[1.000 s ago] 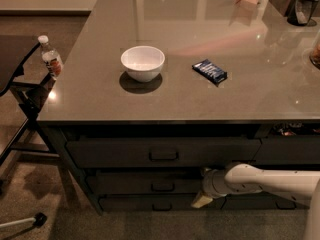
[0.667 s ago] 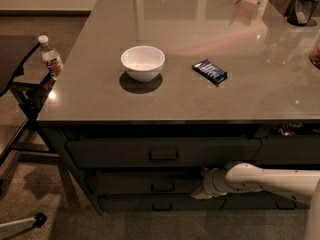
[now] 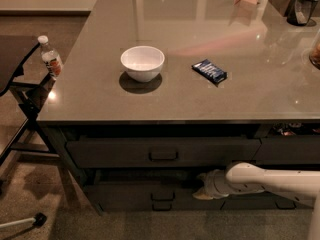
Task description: Open middle drawer
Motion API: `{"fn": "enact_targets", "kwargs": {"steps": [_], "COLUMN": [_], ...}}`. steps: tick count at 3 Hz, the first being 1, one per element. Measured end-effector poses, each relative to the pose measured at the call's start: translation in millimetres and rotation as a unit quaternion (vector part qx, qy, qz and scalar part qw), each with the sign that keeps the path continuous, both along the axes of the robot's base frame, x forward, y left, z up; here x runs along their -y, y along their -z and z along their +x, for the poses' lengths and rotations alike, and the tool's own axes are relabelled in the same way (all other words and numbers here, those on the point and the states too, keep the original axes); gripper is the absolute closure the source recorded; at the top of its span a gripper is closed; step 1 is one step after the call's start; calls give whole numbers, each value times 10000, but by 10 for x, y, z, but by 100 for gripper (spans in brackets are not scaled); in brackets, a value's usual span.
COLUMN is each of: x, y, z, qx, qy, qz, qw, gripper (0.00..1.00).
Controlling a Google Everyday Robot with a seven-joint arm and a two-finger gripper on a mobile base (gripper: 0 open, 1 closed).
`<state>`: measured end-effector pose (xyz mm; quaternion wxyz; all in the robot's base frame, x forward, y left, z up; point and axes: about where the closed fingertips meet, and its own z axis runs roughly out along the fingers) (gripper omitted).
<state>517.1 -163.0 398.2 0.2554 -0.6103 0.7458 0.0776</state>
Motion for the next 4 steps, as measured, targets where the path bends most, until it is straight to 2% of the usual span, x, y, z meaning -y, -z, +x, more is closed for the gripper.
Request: {"fn": "enact_targets", "kwargs": {"steps": [1,2,4], "x": [0,0,-1], "y": [-65,-65,-64], "z": [0,0,0], "qx": [0,0,-1], "qy": [0,0,0], "qz": [0,0,0], "qw": [10000,10000,10000], "gripper": [100,83,36]}}
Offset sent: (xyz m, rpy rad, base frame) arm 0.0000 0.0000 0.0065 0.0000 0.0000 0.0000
